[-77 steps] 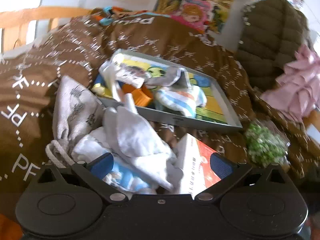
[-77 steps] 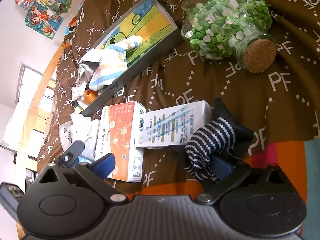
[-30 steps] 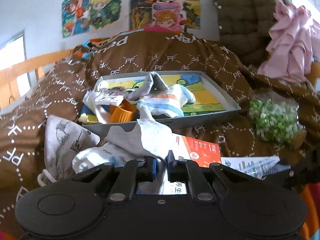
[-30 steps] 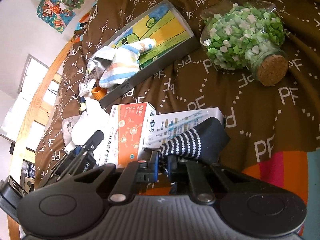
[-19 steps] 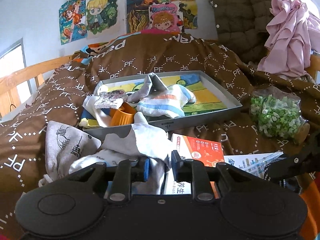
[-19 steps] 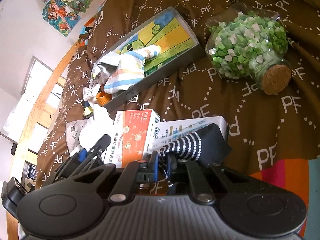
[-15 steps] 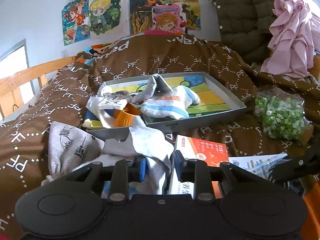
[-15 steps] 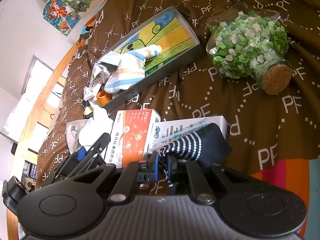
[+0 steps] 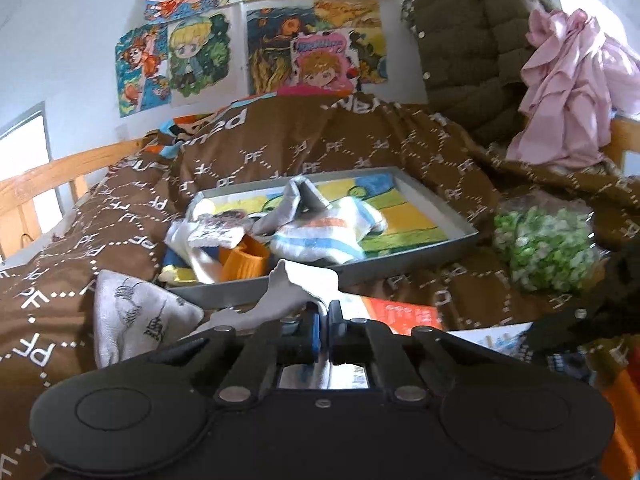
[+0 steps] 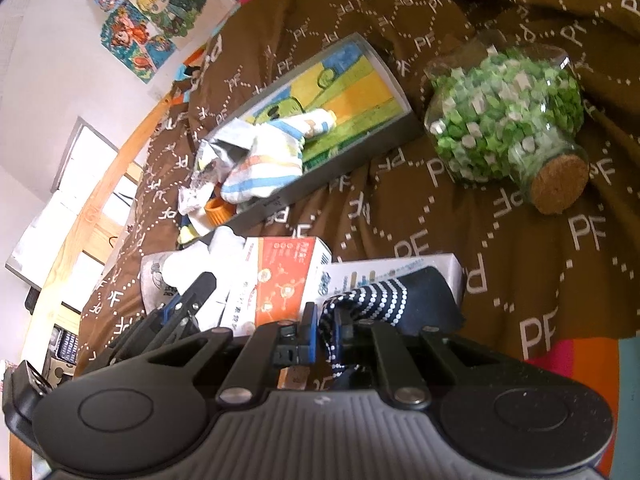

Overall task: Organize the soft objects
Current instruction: 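Carry the striped sock into the tray with the right tool and open it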

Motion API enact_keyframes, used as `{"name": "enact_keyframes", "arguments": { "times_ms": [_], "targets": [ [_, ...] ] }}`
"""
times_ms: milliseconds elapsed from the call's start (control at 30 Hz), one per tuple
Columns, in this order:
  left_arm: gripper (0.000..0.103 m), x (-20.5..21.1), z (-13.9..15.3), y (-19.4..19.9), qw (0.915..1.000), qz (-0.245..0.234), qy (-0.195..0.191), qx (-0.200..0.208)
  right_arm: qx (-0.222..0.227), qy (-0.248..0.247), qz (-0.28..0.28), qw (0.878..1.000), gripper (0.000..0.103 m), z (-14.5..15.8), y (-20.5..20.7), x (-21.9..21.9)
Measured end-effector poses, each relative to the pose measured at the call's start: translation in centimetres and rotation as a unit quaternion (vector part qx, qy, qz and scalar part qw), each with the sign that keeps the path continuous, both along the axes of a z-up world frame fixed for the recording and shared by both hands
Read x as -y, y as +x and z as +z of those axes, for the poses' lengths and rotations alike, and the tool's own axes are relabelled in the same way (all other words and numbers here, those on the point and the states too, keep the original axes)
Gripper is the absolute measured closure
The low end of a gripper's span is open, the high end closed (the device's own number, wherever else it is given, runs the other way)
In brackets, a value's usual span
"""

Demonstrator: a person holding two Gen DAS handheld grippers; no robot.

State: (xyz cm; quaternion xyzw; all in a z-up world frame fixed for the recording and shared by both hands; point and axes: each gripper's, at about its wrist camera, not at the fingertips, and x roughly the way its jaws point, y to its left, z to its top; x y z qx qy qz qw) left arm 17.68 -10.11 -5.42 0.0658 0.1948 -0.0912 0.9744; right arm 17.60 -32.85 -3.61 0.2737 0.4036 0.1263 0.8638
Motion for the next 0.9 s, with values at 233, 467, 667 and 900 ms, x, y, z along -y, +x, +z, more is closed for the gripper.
{"name": "enact_keyframes", "arguments": {
  "times_ms": [233, 467, 667, 900],
  "targets": [
    [0.100, 0.1, 1.5, -1.0, 0.9976, -0.044, -0.048, 0.023, 0.046, -0.002, -0.011, 0.999, 0.099, 0.9, -0.4, 0.1],
    [0.100, 0.2, 2.2, -1.4, 0.9958, -0.057, -0.065, 0.029, 0.066, 0.012, -0.013, 0.998, 0.101, 1.3, -0.3, 0.2],
    [0.100, -0.1, 2.6, -1.5, 0.9949, -0.058, -0.076, 0.034, 0.110, 0.028, -0.013, 0.993, 0.101, 2.1, -0.5, 0.3],
    [0.100, -0.1, 4.3, 0.0, 0.9920, -0.072, -0.087, 0.056, 0.168, 0.046, -0.029, 0.984, 0.101, 3.8, 1.4, 0.6]
  ]
}}
